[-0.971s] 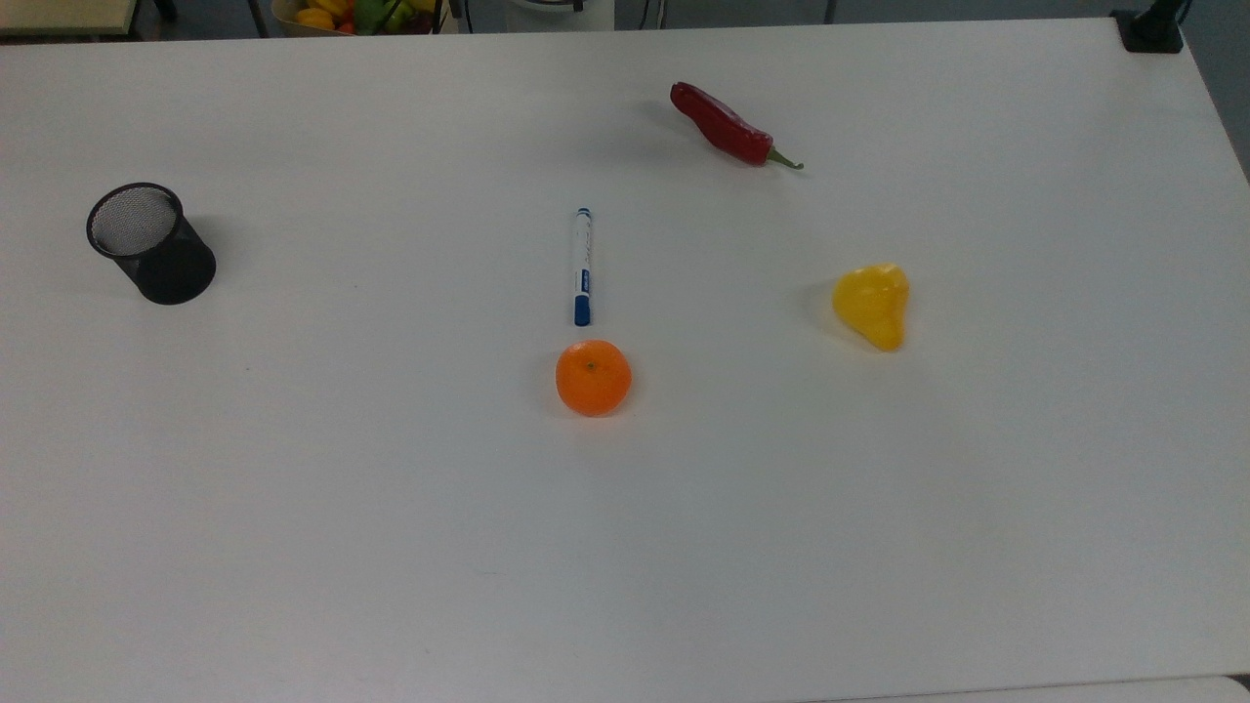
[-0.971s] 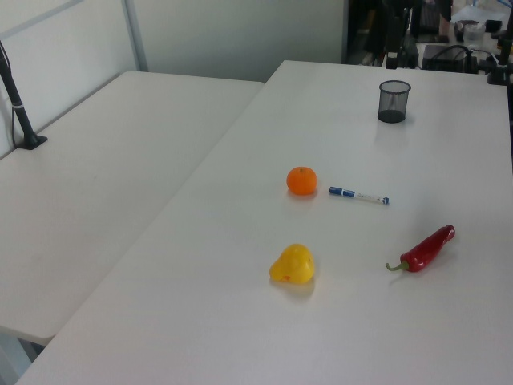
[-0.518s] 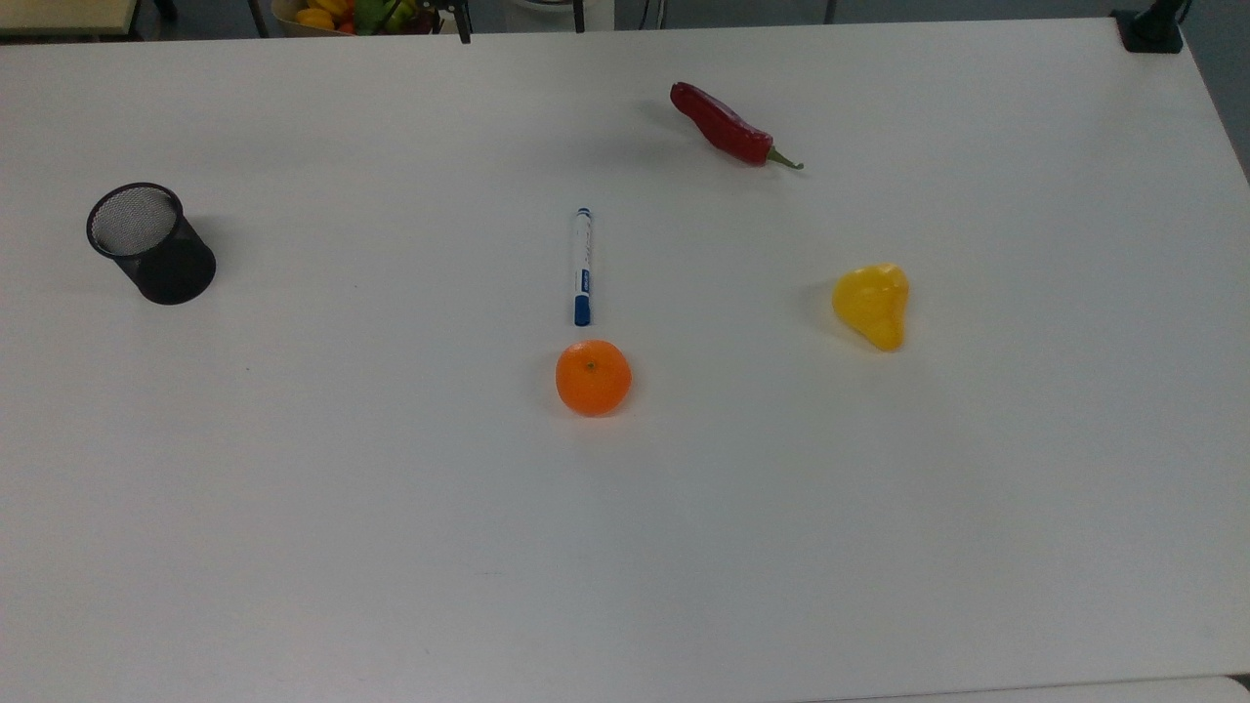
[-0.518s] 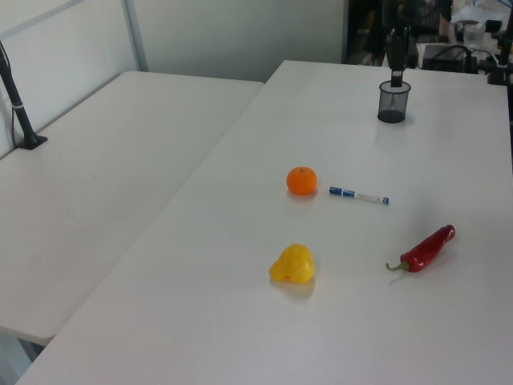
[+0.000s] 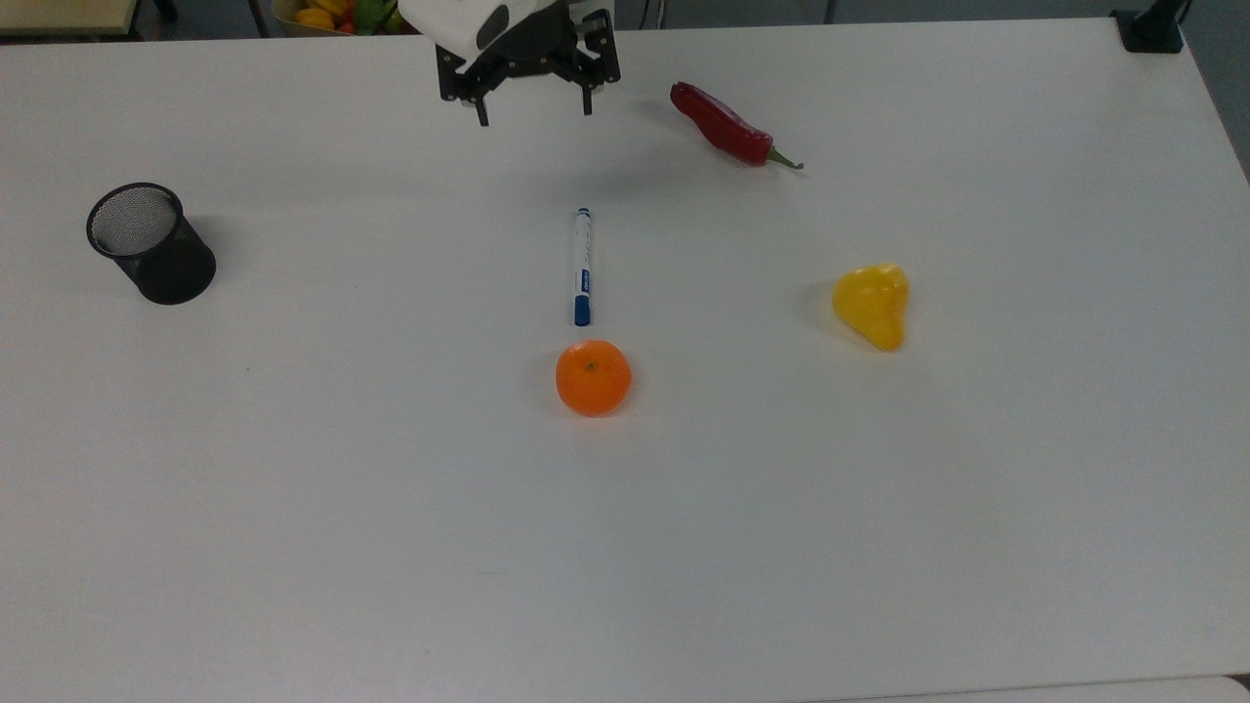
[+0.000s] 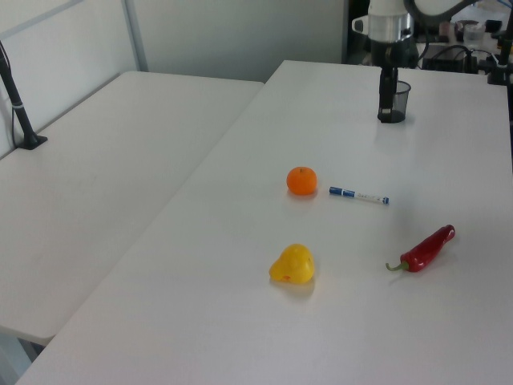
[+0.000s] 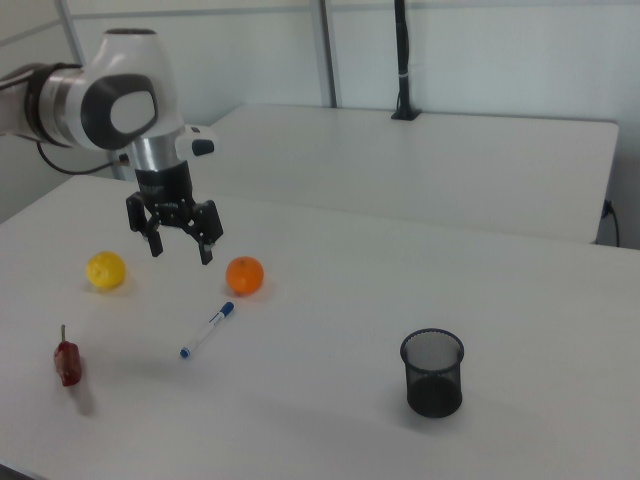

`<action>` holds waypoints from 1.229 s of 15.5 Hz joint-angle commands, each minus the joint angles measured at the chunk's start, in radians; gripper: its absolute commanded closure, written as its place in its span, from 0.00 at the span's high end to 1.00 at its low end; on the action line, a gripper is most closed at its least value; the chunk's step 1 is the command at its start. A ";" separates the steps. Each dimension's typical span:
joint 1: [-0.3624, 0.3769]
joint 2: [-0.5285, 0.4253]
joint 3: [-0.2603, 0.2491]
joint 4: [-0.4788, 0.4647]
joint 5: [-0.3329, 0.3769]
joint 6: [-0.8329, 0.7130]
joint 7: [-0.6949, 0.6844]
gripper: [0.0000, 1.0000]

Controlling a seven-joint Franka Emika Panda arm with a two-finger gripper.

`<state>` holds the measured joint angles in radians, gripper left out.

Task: Place marker
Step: 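Move the open gripper down over the white marker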

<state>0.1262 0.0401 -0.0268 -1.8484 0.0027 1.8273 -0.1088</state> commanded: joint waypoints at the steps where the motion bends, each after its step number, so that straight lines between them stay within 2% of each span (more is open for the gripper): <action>1: 0.020 0.018 -0.008 -0.064 -0.026 0.108 0.003 1.00; 6: 0.020 0.061 -0.008 -0.159 -0.026 0.341 0.027 1.00; 12: 0.041 0.150 -0.008 -0.163 -0.026 0.414 0.051 1.00; 15: 0.043 0.176 -0.008 -0.163 -0.026 0.449 0.051 0.90; 19: 0.047 0.218 -0.001 -0.163 -0.026 0.509 0.122 0.87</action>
<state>0.1556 0.2366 -0.0263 -1.9969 -0.0075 2.2755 -0.0644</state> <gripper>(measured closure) 0.115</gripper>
